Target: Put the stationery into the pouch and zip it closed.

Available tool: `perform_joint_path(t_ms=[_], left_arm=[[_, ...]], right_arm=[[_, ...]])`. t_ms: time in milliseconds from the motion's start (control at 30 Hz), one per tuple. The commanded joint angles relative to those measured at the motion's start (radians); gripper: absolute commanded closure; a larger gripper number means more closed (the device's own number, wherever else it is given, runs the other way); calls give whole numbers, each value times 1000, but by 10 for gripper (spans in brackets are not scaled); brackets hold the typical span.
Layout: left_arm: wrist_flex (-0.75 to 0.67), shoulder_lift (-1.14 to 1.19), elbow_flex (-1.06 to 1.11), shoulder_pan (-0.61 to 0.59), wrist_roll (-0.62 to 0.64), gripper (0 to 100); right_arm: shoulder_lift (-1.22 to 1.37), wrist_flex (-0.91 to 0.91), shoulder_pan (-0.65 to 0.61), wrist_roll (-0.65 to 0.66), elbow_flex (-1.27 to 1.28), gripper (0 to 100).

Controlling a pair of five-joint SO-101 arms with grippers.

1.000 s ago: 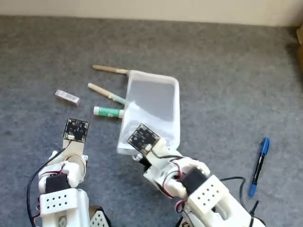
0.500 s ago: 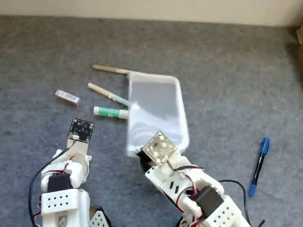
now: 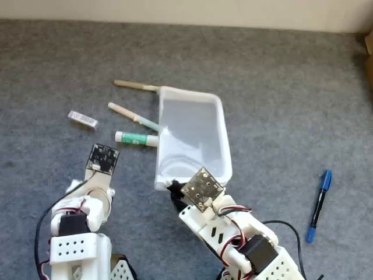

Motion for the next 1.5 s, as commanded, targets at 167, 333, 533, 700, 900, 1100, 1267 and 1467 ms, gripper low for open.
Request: perform_joint_path(t_ms=[167,333,533,700,900,1100,1267,1467], left_arm=[[-12,-15,-257,22,9,976],[-11,-15,-338,25,9,972],[138,-15,-443,119,14,884],[242,-15,-496,185,144,752],[241,-15,-512,252,230,733],[305,-15,-570,326,241,733],[305,-15,-568,348,241,735],[304,-15,-552,397,269,734]], right_arm=[[-18,-10,36,-2,-15,995],[-18,-13,105,-3,-21,995],[-18,-13,110,-2,-21,995],[-18,-13,110,-2,-22,995],[-18,-97,110,21,-22,995],[-18,-156,110,49,-18,995],[-18,-160,110,49,-22,995],[-18,-160,105,48,-22,995]])
